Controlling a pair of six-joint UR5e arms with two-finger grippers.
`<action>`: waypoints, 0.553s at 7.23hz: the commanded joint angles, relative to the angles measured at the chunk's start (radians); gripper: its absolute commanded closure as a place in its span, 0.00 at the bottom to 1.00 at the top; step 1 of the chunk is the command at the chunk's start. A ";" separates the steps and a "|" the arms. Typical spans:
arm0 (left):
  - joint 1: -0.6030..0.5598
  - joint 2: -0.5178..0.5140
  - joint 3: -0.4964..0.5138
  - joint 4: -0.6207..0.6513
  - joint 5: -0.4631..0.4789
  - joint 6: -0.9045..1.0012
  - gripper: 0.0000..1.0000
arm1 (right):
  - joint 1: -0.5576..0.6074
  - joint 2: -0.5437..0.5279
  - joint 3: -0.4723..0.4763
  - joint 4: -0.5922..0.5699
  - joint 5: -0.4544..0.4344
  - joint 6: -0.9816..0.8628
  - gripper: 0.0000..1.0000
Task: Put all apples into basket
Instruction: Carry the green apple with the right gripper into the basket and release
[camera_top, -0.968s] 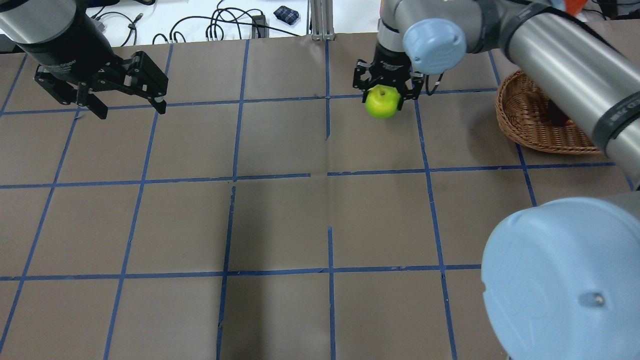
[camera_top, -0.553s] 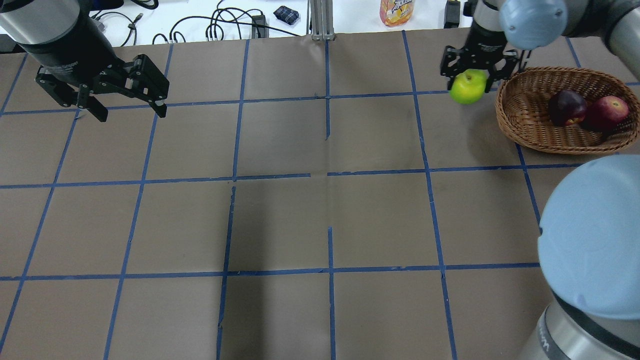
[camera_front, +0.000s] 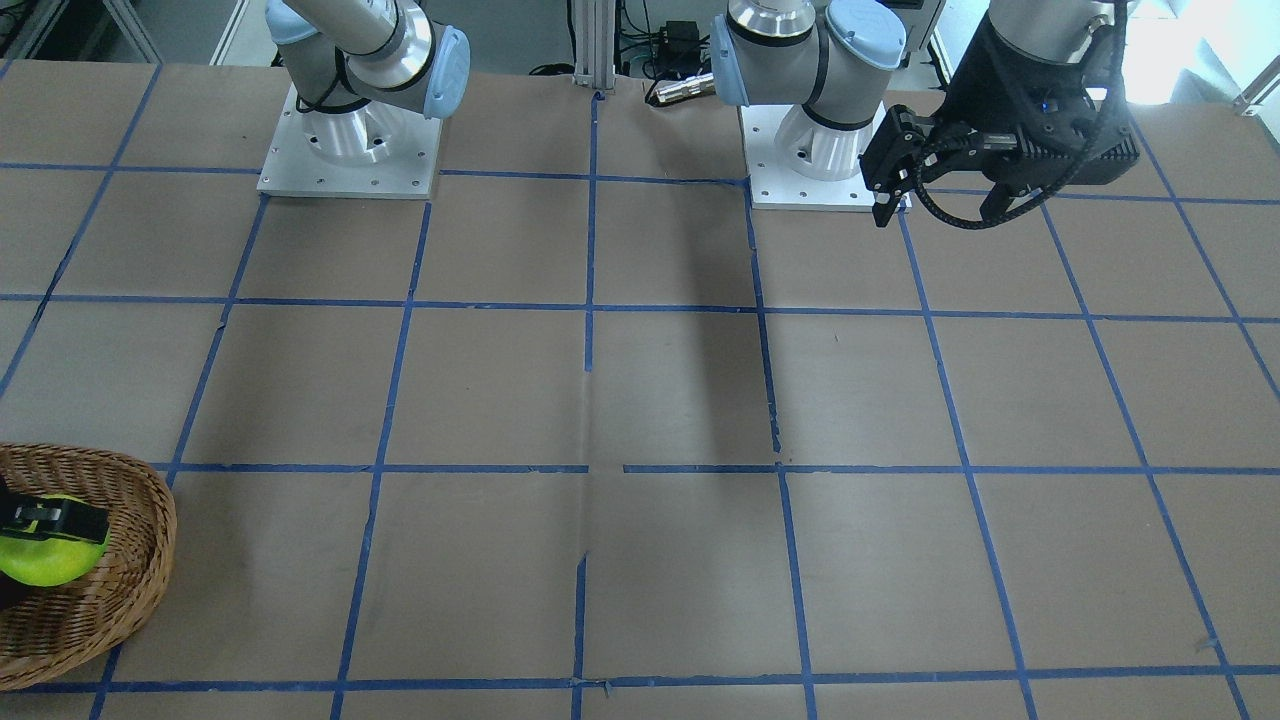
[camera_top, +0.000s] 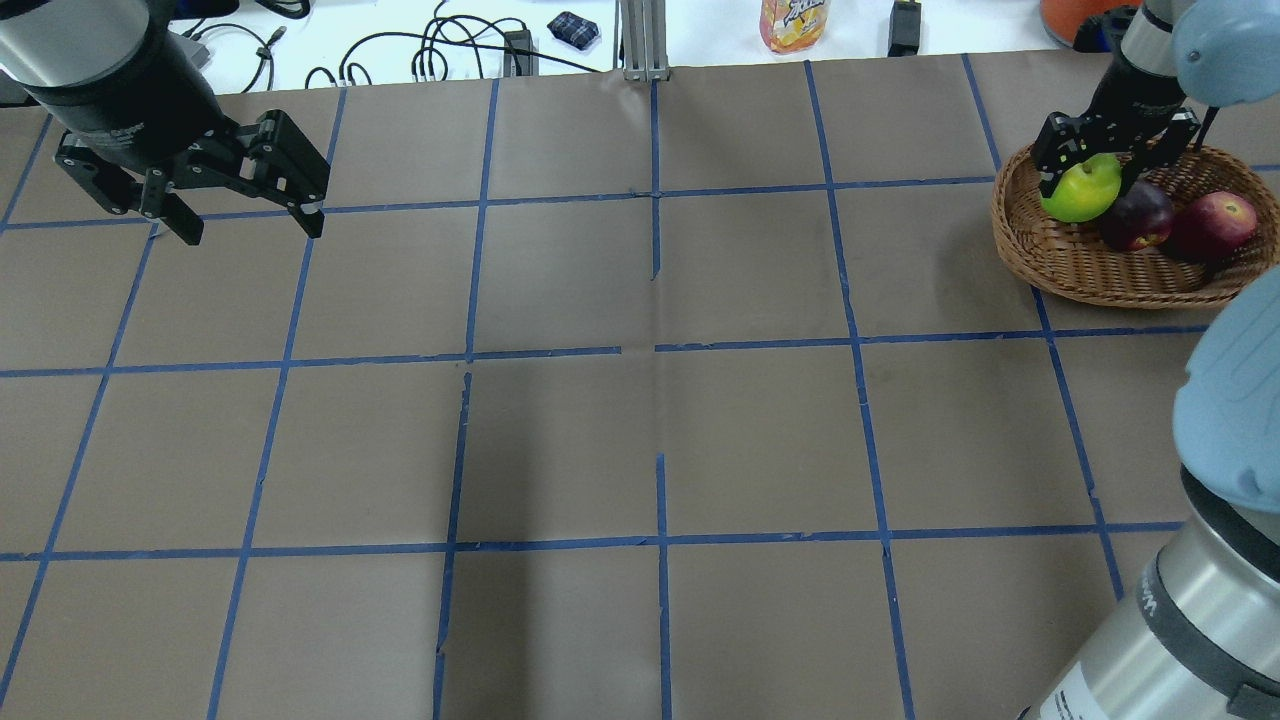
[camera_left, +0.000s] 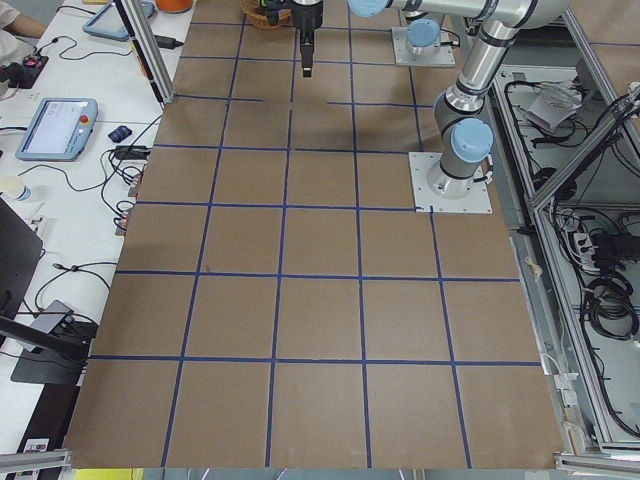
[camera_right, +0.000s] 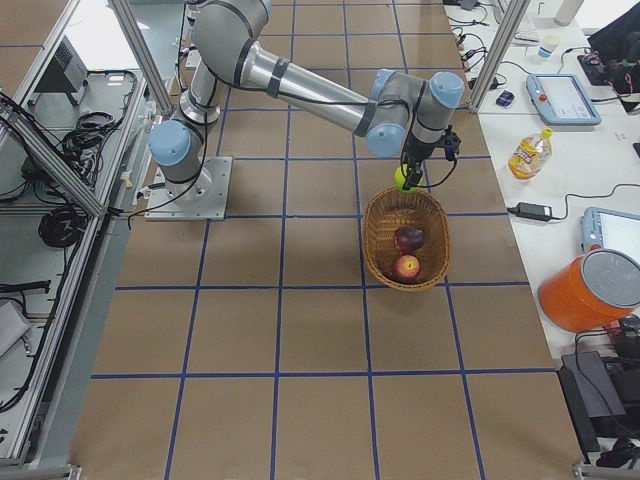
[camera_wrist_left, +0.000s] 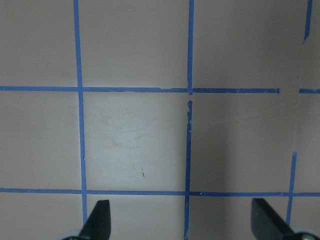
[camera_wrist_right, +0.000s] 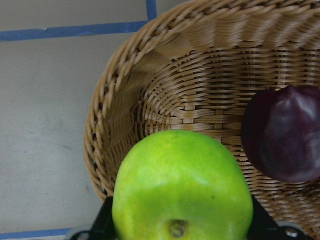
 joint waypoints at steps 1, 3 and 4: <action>-0.001 0.002 0.001 0.000 0.001 0.000 0.00 | -0.011 0.050 0.001 -0.004 -0.021 -0.009 1.00; -0.001 0.004 -0.002 -0.003 0.002 0.000 0.00 | -0.011 0.067 0.003 -0.016 -0.019 -0.012 0.36; -0.001 0.004 -0.002 -0.006 0.002 0.000 0.00 | -0.011 0.075 0.008 -0.016 -0.021 -0.009 0.01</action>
